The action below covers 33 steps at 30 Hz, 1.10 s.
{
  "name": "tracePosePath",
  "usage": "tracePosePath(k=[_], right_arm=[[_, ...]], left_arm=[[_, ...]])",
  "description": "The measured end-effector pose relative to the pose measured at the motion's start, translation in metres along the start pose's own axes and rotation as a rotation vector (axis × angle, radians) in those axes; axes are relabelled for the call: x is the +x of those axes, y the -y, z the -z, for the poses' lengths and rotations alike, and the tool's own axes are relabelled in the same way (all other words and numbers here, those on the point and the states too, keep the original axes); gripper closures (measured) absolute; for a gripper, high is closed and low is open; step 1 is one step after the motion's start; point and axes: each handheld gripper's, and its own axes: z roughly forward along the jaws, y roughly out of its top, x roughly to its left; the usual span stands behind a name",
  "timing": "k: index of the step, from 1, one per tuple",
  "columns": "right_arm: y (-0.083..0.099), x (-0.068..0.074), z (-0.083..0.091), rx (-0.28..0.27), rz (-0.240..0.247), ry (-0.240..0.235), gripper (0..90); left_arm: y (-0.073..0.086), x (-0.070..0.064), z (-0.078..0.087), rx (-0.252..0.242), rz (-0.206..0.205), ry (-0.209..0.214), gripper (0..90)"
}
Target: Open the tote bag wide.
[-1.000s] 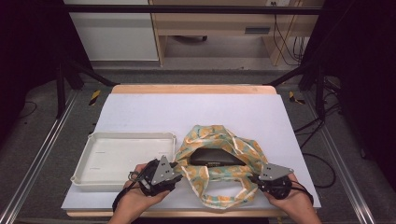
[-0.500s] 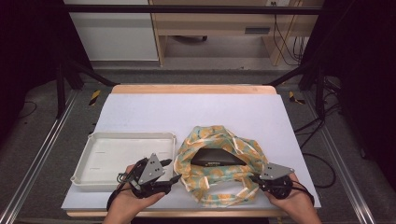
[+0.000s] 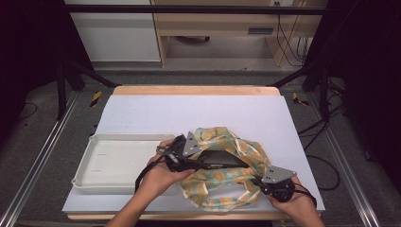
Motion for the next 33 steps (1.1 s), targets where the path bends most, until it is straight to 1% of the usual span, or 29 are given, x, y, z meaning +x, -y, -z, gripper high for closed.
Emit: tracePosePath(k=[1,2,3,4,5,7,9,11,12,13,15,16,19,21,22,23,24,26,28,30,33], right_arm=[[0.000,0.000,0.000,-0.001,0.007,0.000,87.9],[0.000,0.000,0.000,0.000,0.009,0.002,87.9],[0.000,0.000,0.000,0.001,0.011,0.003,88.1],[-0.001,0.001,0.000,0.000,0.015,0.004,88.3],[-0.001,0.000,0.001,-0.004,0.017,0.003,88.7],[0.000,0.000,0.003,-0.003,0.017,0.000,90.0],[0.001,0.001,0.003,0.010,0.014,-0.002,90.0],[0.002,0.000,0.003,0.021,0.016,-0.006,90.0],[0.003,0.000,0.003,0.027,0.017,-0.009,90.0],[0.003,0.001,0.003,0.044,0.019,-0.010,90.0],[0.003,0.002,0.003,0.059,0.027,-0.007,90.0],[0.004,0.002,0.002,0.064,0.029,-0.003,90.0],[0.005,0.004,0.001,0.086,0.032,-0.003,90.0],[0.005,0.004,0.001,0.096,0.035,0.009,90.0],[0.005,0.004,0.001,0.096,0.035,0.022,90.0],[0.004,0.004,0.002,0.097,0.028,0.033,90.0],[0.004,0.003,0.003,0.101,0.020,0.034,90.0],[0.005,0.003,0.002,0.106,0.018,0.036,90.0],[0.006,0.002,0.002,0.104,0.018,0.025,90.0],[0.006,0.001,0.002,0.109,0.014,0.027,90.0],[0.007,0.001,0.002,0.111,0.010,0.022,90.0]], left_arm=[[-0.001,0.001,-0.004,0.025,-0.022,-0.006,39.9],[-0.002,0.001,-0.010,0.046,-0.033,-0.007,41.5],[-0.002,0.003,-0.015,0.061,-0.054,0.009,48.2],[-0.001,0.004,-0.018,0.091,-0.059,-0.001,54.9],[0.000,0.006,-0.020,0.105,-0.062,-0.012,59.0],[0.002,0.012,-0.024,0.126,-0.066,-0.007,71.1],[0.005,0.016,-0.026,0.123,-0.048,-0.008,80.2],[0.007,0.024,-0.027,0.140,-0.054,-0.032,84.8],[0.009,0.028,-0.027,0.138,-0.042,-0.035,86.2],[0.010,0.031,-0.026,0.135,-0.031,-0.040,86.7],[0.011,0.036,-0.026,0.125,-0.015,-0.047,86.7],[0.012,0.039,-0.027,0.129,-0.010,-0.052,86.7],[0.013,0.046,-0.028,0.135,-0.003,-0.063,86.7],[0.013,0.051,-0.029,0.139,0.000,-0.072,86.8],[0.013,0.053,-0.029,0.130,0.008,-0.075,86.8],[0.013,0.055,-0.029,0.131,0.015,-0.073,86.8],[0.013,0.056,-0.029,0.122,0.017,-0.080,86.8],[0.013,0.058,-0.030,0.123,0.021,-0.084,86.8],[0.013,0.060,-0.033,0.132,0.028,-0.080,86.9],[0.014,0.062,-0.036,0.148,0.031,-0.080,87.1],[0.016,0.064,-0.042,0.167,0.037,-0.067,87.4]])
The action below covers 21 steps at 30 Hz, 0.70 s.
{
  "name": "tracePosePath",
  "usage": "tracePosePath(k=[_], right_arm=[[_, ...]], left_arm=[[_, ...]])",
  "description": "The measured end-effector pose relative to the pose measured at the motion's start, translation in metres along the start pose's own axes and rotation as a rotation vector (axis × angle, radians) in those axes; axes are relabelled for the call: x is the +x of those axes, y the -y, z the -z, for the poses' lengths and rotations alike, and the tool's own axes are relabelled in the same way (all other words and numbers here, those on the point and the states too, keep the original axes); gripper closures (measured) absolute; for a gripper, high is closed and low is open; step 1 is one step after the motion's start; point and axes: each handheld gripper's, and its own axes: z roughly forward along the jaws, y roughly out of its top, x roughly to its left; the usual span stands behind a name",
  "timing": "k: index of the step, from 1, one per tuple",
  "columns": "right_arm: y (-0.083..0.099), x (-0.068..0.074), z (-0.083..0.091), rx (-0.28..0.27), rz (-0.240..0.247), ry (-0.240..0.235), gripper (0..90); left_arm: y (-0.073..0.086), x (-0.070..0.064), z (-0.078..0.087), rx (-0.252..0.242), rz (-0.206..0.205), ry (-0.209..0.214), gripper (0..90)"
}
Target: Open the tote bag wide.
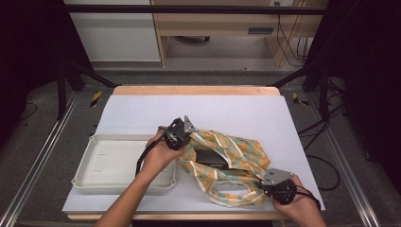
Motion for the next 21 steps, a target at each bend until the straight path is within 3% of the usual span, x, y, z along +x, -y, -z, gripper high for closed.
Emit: tracePosePath(k=[14,21], right_arm=[[0.002,0.001,-0.002,0.019,0.010,-0.026,90.0],[0.003,0.000,0.001,0.017,0.000,-0.028,90.0]], left_arm=[[0.011,0.007,-0.015,0.066,0.014,0.007,87.6],[0.011,0.010,-0.015,0.064,0.022,0.007,87.6]])
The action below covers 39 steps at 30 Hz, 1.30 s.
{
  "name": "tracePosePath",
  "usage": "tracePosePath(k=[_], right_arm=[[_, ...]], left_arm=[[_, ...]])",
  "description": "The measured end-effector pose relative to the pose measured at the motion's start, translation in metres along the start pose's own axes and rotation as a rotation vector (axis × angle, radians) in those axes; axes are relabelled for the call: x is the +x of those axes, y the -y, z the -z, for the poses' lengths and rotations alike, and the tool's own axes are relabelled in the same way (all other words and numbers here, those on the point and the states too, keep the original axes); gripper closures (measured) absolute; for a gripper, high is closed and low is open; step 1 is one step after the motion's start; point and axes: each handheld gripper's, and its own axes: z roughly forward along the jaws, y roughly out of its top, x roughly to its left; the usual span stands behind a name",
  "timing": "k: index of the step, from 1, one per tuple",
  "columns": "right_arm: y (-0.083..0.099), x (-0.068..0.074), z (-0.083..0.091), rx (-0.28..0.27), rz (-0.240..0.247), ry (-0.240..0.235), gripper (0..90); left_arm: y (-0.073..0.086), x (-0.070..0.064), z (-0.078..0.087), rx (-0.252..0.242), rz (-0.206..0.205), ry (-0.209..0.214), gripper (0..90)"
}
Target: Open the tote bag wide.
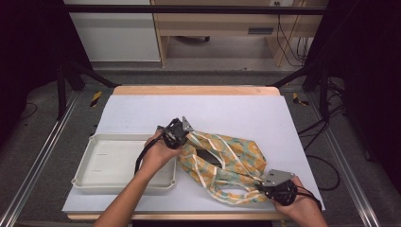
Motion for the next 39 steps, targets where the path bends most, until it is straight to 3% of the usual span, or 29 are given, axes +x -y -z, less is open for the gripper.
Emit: tracePosePath(k=[9,13,16,22,29,35,39], right_arm=[[-0.001,0.004,0.001,0.001,0.012,-0.018,90.0],[0.000,0.003,0.002,-0.005,0.005,-0.014,90.0],[0.000,0.000,0.002,-0.031,-0.017,-0.018,89.4],[-0.004,-0.004,0.012,-0.123,-0.041,-0.004,73.4],[-0.015,-0.005,0.024,-0.196,-0.048,0.008,52.6],[-0.033,-0.009,0.041,-0.235,-0.028,0.029,43.6],[-0.048,-0.019,0.046,-0.246,-0.019,0.083,38.0]], left_arm=[[0.001,0.007,-0.004,0.004,0.036,0.005,87.0],[0.001,0.003,0.001,-0.018,0.025,0.010,85.2],[0.000,0.000,0.008,-0.051,0.034,0.005,78.5],[-0.008,-0.012,0.035,-0.129,0.004,-0.012,61.9],[-0.017,-0.024,0.058,-0.173,-0.024,-0.010,49.1],[-0.011,-0.038,0.071,-0.196,-0.053,-0.010,46.3],[-0.003,-0.039,0.071,-0.187,-0.042,-0.009,45.1]])
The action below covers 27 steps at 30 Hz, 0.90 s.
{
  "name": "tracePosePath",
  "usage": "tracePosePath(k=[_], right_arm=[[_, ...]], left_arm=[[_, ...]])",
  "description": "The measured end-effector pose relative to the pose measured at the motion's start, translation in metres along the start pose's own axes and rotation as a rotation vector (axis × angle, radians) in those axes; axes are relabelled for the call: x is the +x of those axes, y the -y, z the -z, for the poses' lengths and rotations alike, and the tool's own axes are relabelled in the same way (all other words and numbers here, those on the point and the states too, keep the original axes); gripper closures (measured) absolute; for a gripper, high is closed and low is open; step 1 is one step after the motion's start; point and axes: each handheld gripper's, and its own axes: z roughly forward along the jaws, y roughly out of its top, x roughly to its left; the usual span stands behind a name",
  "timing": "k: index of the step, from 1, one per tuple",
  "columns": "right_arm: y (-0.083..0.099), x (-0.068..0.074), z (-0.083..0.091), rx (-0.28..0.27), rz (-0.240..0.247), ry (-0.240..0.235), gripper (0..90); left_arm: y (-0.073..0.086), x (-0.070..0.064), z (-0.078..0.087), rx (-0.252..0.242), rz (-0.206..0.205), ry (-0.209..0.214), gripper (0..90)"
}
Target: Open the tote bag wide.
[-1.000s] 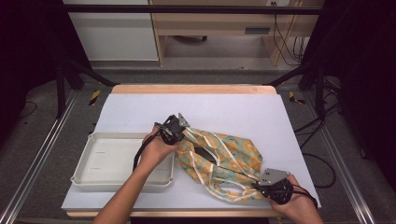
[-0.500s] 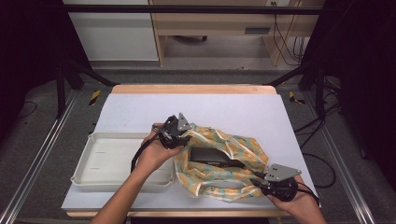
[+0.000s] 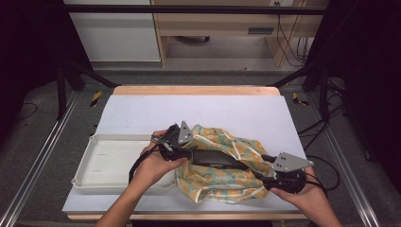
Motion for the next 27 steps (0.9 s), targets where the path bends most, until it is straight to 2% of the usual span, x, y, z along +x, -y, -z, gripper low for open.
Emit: tracePosePath(k=[1,3,4,5,7,9,11,13,16,18,19,20,24,27], right_arm=[[-0.003,-0.004,-0.003,0.009,-0.002,0.017,36.5],[-0.005,-0.009,-0.012,0.040,-0.002,0.018,32.9],[-0.005,-0.011,-0.020,0.081,-0.012,0.026,30.6],[-0.004,-0.012,-0.028,0.109,-0.013,0.045,29.7],[-0.002,-0.013,-0.037,0.135,-0.017,0.046,26.2],[-0.001,-0.012,-0.042,0.148,-0.043,0.045,24.2],[0.001,-0.010,-0.046,0.161,-0.045,0.048,21.8],[0.004,-0.008,-0.049,0.201,-0.041,0.056,22.2],[0.007,-0.007,-0.050,0.252,-0.032,0.094,31.4],[0.008,-0.009,-0.048,0.261,-0.030,0.103,39.5],[0.008,-0.009,-0.047,0.260,-0.031,0.100,45.3],[0.008,-0.010,-0.046,0.261,-0.030,0.100,47.4],[0.010,-0.012,-0.043,0.258,-0.031,0.102,66.5],[0.010,-0.014,-0.046,0.258,-0.017,0.099,79.1]], left_arm=[[0.002,0.001,0.000,0.002,0.006,0.000,45.1],[0.006,0.002,0.000,0.002,0.027,0.001,45.2],[0.009,0.002,0.000,-0.005,0.040,-0.002,45.0],[0.010,0.002,0.001,0.000,0.034,-0.003,44.9],[0.014,0.001,0.001,0.003,0.034,-0.014,44.4],[0.018,0.000,0.000,0.005,0.039,-0.013,44.3],[0.022,-0.001,-0.001,0.004,0.046,-0.009,44.2],[0.024,-0.002,-0.002,-0.002,0.053,-0.008,44.5],[0.026,-0.003,-0.004,0.005,0.055,0.006,49.0],[0.025,-0.004,-0.005,0.010,0.050,0.007,53.1],[0.025,-0.004,-0.005,0.014,0.049,0.003,55.3],[0.024,-0.003,-0.007,0.016,0.050,0.004,56.3],[0.024,0.000,-0.016,0.036,0.061,0.031,72.4],[0.023,0.001,-0.023,0.053,0.063,0.032,78.8]])
